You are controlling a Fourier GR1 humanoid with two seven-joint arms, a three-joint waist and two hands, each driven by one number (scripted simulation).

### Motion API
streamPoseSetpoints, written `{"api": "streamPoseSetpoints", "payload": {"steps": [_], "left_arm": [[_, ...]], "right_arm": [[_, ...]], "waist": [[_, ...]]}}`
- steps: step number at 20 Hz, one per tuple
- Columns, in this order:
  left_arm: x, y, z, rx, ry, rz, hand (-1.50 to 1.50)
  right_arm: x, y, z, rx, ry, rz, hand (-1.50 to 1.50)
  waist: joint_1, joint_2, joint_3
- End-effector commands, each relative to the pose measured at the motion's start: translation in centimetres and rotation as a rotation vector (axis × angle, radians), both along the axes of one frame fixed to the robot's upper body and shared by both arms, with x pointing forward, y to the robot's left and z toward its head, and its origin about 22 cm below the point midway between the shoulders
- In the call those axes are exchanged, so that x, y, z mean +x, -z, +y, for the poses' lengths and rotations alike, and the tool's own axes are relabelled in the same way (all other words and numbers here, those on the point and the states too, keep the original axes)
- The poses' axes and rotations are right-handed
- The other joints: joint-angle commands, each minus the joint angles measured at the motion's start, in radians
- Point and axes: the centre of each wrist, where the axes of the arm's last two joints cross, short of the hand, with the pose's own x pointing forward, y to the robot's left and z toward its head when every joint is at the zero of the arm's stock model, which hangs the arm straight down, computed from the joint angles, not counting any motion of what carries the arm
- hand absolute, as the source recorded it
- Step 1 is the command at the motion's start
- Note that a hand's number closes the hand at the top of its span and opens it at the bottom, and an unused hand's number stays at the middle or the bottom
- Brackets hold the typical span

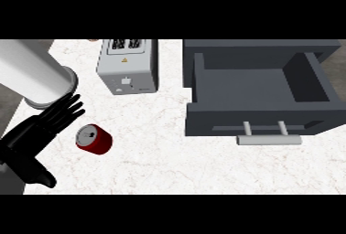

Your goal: Pick up the can, place it into the drawer and close the drawer

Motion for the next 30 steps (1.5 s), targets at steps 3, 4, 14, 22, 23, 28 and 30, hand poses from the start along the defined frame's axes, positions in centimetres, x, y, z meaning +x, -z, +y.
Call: {"api": "streamPoseSetpoints", "payload": {"steps": [3,4,14,22,23,28,30], "left_arm": [[0.1,3.7,0.8,0.018,-0.045,0.005,-1.50],[-0.5,4.1,1.3,0.025,-0.057,-0.014,-1.50],[1.9,8.7,2.9,0.061,-0.124,0.016,-1.50],[0.2,12.5,3.3,0.068,-0.081,0.049,-1.50],[1.3,12.0,3.6,0.062,-0.098,0.060,-1.50],[0.6,13.7,2.5,0.040,-0.083,0.073,-1.50],[1.3,13.6,2.0,0.032,-0.089,0.091,-1.50]], "right_arm": [[0.4,0.5,-1.3,0.017,0.015,-0.002,-1.50],[0.4,0.3,-1.6,0.002,0.010,-0.024,-1.50],[-0.3,0.8,-0.1,-0.010,-0.002,-0.007,-1.50],[-1.2,-0.6,-0.5,0.007,-0.010,0.000,-1.50],[-0.2,0.3,-1.9,0.013,-0.006,-0.012,-1.50],[-1.3,-1.3,0.5,-0.003,-0.011,0.007,-1.50],[-0.7,-1.1,-0.2,0.005,-0.013,-0.004,-1.50]], "waist": [[0.001,0.001,0.000],[0.002,0.001,0.000],[-0.006,0.003,0.000],[-0.007,0.003,-0.001],[-0.007,0.004,-0.001],[-0.007,0.003,-0.001],[-0.006,0.003,-0.001]]}}
